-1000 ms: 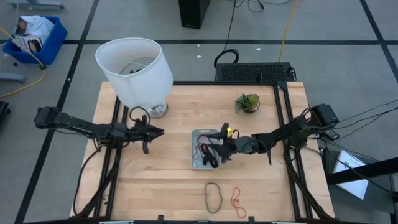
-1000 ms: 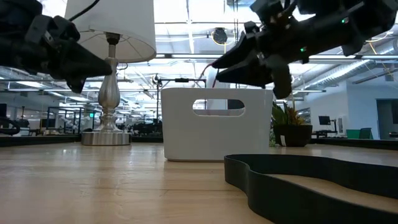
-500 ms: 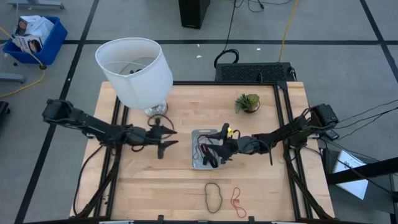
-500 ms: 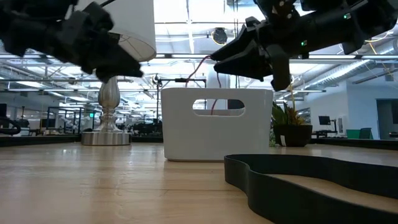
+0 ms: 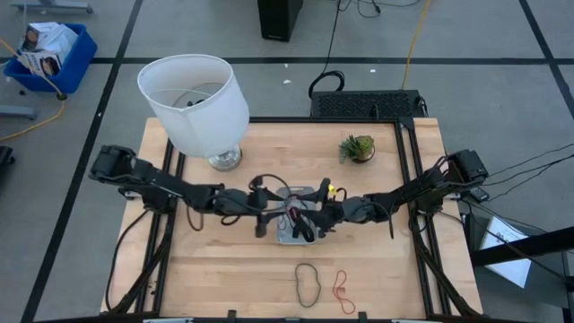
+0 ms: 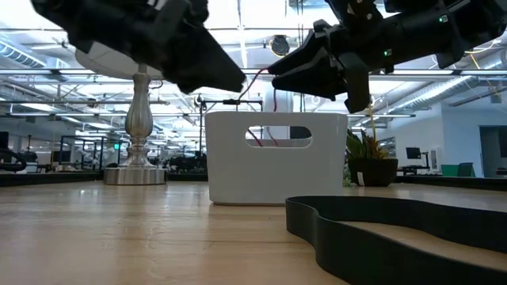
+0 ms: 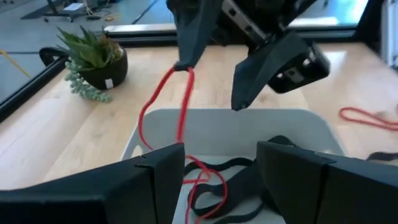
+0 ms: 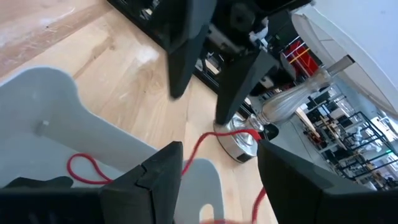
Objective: Pick and place rubber bands into bin
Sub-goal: Put the top red rubber band into the gray bin
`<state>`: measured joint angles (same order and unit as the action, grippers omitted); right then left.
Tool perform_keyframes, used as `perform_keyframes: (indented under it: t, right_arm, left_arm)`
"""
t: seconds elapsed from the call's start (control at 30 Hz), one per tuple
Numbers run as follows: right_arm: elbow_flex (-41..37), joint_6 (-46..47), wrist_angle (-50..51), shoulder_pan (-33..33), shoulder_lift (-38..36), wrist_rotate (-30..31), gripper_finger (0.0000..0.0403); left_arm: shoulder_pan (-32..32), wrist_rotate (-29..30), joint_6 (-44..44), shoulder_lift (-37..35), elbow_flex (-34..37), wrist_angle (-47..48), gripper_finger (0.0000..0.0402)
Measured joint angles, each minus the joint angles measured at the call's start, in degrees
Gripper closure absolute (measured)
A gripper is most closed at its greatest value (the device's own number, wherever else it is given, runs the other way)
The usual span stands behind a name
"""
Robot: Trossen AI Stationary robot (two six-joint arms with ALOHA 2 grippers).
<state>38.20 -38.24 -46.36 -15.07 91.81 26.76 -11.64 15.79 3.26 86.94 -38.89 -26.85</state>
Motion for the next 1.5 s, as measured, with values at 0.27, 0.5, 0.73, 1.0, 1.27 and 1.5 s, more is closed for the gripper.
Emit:
perform_keyframes:
  t: [0.27, 0.5, 0.73, 1.0, 1.27, 1.5]
  right_arm:
    - [0.0, 0.02, -0.16, -0.02, 0.01, -0.02, 0.0204]
    - [0.0, 0.04, -0.14, -0.02, 0.02, -0.02, 0.0204]
    - [0.0, 0.04, -0.12, -0.02, 0.02, 0.0, 0.0204]
    - [0.0, 0.04, -0.08, -1.17, 0.02, 0.02, 0.0204]
    - [0.0, 0.18, -0.13, -2.32, 0.01, -0.04, 0.0204]
    - [-0.02, 1.13, -0.6, -2.31, 0.02, -1.46, 0.0204]
  left_arm:
    - [0.16, 1.2, -2.97, 4.0, -4.36, 0.21, 0.0194]
    - [0.75, 2.58, -3.13, 3.56, -4.49, 1.81, 0.0195]
    - [-1.75, 1.22, -3.76, 3.54, -4.49, 3.77, 0.0195]
    - [-2.86, 7.18, -5.95, 3.47, -4.47, 4.94, 0.0195]
    - [-1.14, 7.64, -7.49, 3.43, -4.47, 2.24, 0.0195]
    - [1.37, 2.22, -7.2, 3.44, -4.47, 0.05, 0.0195]
